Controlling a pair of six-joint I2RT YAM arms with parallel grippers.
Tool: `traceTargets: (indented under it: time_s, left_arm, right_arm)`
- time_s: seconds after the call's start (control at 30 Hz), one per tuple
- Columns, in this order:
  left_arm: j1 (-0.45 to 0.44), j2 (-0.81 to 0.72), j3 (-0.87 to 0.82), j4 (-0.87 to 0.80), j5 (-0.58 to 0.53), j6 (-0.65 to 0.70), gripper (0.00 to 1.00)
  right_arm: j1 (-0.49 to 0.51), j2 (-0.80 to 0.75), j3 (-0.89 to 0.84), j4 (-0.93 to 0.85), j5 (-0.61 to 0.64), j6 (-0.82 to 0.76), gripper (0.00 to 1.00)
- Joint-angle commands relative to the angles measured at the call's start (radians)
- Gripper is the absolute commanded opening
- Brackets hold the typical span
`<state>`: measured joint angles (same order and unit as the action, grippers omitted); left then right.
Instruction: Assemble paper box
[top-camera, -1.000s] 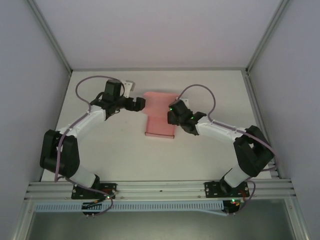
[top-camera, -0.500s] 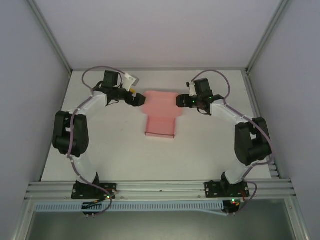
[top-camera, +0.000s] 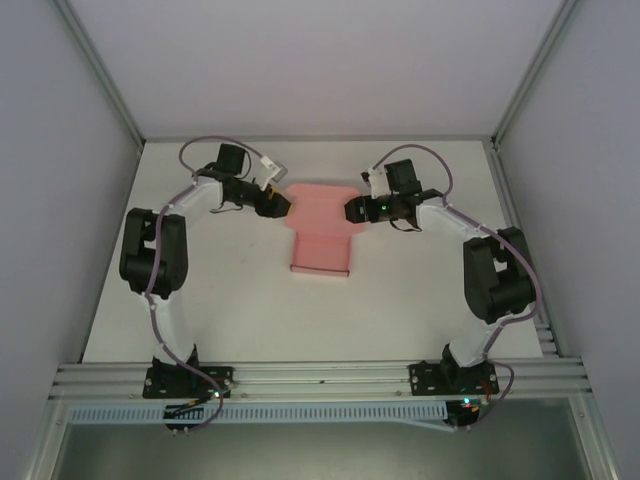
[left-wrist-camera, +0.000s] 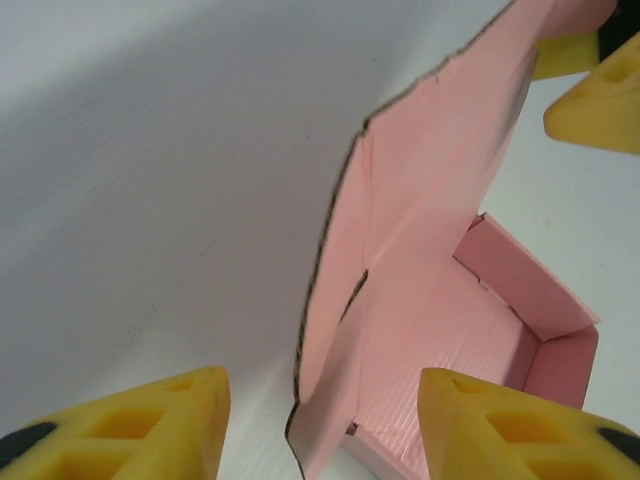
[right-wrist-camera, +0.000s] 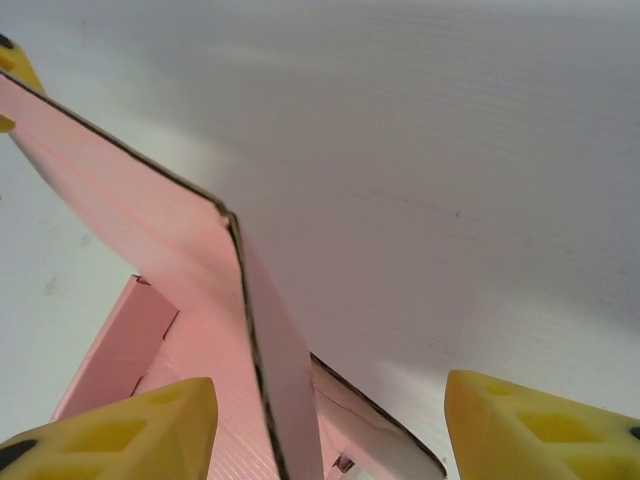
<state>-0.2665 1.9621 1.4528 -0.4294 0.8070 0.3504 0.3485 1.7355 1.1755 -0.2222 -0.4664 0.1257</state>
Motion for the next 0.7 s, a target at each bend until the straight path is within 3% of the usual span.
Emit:
traceTargets:
  time_s: [0.0, 0.1, 0.23, 0.33, 0.5, 0.67]
  left_arm:
    - [-0.015, 0.031, 0.038, -0.049, 0.058, 0.033, 0.48]
    - [-0.026, 0.043, 0.052, -0.067, 0.058, 0.052, 0.43]
    - [-0.031, 0.041, 0.056, -0.072, 0.057, 0.038, 0.13]
    - [-0.043, 0.006, 0.031, -0.033, 0.002, -0.007, 0.03]
    - [-0.092, -0.098, -0.051, 0.079, -0.243, -0.124, 0.00]
    - [-0.155, -0.195, -0.113, 0.142, -0.494, -0.265, 0.00]
  right_arm:
    - [0.001, -0.017, 0.018, 0.007, -0.044, -0.031, 0.61]
    - [0.000, -0.019, 0.019, 0.002, -0.049, -0.037, 0.58]
    - [0.003, -0.023, 0.012, -0.003, -0.044, -0.044, 0.29]
    - [0.008, -0.039, -0.003, -0.008, -0.011, -0.046, 0.14]
    - [0.056, -0.088, -0.019, -0.009, 0.131, -0.060, 0.06]
    - [0.138, -0.127, -0.026, 0.003, 0.380, -0.052, 0.02]
